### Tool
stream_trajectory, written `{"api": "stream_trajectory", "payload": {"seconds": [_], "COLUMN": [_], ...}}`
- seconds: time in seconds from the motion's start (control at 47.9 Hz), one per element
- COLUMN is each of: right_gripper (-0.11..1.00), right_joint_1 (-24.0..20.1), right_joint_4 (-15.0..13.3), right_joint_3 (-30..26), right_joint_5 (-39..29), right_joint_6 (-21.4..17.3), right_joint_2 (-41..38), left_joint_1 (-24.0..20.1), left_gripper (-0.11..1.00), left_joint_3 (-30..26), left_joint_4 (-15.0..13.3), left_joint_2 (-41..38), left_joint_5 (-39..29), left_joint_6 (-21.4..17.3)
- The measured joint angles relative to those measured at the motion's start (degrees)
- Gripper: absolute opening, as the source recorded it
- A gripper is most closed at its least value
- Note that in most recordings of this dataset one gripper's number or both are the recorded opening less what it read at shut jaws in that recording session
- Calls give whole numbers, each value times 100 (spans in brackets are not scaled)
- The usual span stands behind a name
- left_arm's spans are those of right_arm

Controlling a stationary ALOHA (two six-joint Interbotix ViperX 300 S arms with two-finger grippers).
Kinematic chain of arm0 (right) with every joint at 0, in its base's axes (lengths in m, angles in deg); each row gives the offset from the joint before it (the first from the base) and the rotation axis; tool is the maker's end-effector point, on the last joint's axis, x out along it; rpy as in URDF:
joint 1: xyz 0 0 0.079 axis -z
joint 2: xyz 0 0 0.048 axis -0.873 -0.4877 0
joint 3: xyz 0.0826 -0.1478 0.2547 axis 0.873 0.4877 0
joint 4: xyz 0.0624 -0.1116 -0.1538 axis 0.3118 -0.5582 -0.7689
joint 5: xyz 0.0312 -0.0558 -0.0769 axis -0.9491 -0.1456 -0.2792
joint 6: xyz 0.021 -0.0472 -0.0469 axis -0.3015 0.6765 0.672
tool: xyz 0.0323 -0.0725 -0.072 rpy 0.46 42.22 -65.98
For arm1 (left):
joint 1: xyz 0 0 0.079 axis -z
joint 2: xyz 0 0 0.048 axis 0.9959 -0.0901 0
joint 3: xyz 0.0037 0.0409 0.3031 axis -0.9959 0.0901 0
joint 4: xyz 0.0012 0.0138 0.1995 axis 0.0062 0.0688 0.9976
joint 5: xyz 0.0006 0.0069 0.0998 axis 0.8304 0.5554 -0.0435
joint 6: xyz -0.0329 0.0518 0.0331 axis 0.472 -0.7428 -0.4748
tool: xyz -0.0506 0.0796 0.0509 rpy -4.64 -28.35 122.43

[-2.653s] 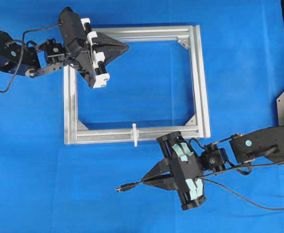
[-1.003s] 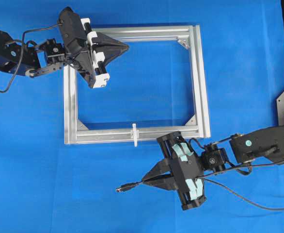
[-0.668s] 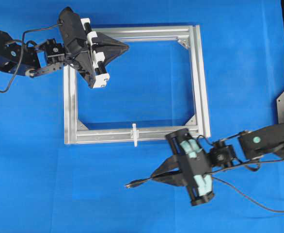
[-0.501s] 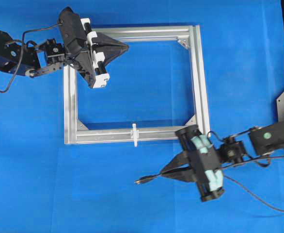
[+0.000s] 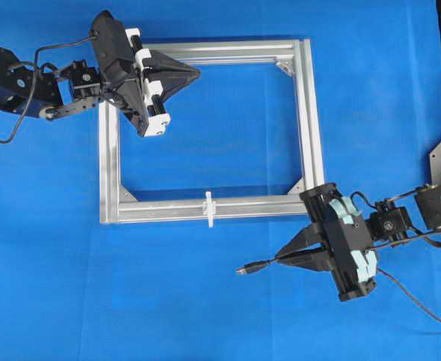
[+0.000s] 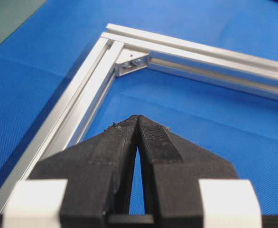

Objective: Insert the wire through the string loop located in the center.
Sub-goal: 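Lift the cable with the right gripper toward the white zip-tie loop, then push the USB plug leftward through the white zip-tie loop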

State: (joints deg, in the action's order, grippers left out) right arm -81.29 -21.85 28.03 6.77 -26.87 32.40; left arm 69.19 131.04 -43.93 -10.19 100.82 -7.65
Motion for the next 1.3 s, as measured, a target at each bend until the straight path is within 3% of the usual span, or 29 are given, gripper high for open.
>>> {"api": "stream_trajectory", "payload": {"seconds": [0.668,1.295], "right_gripper": [-3,-3], "right_joint_1": [1266,1301], "right_joint_4": [0,0], "right_joint_3": [9,9], "right_joint_5": [431,475], "right_joint_6": [18,18], "right_joint_2": [-510,-571], "left_joint_1": [26,35], "left_gripper": [0,0], "left_joint_3": [-9,0], "left_joint_4": [0,0], "left_joint_2": [53,105], "left_joint_5": [0,0], "left_joint_6": [0,9]}}
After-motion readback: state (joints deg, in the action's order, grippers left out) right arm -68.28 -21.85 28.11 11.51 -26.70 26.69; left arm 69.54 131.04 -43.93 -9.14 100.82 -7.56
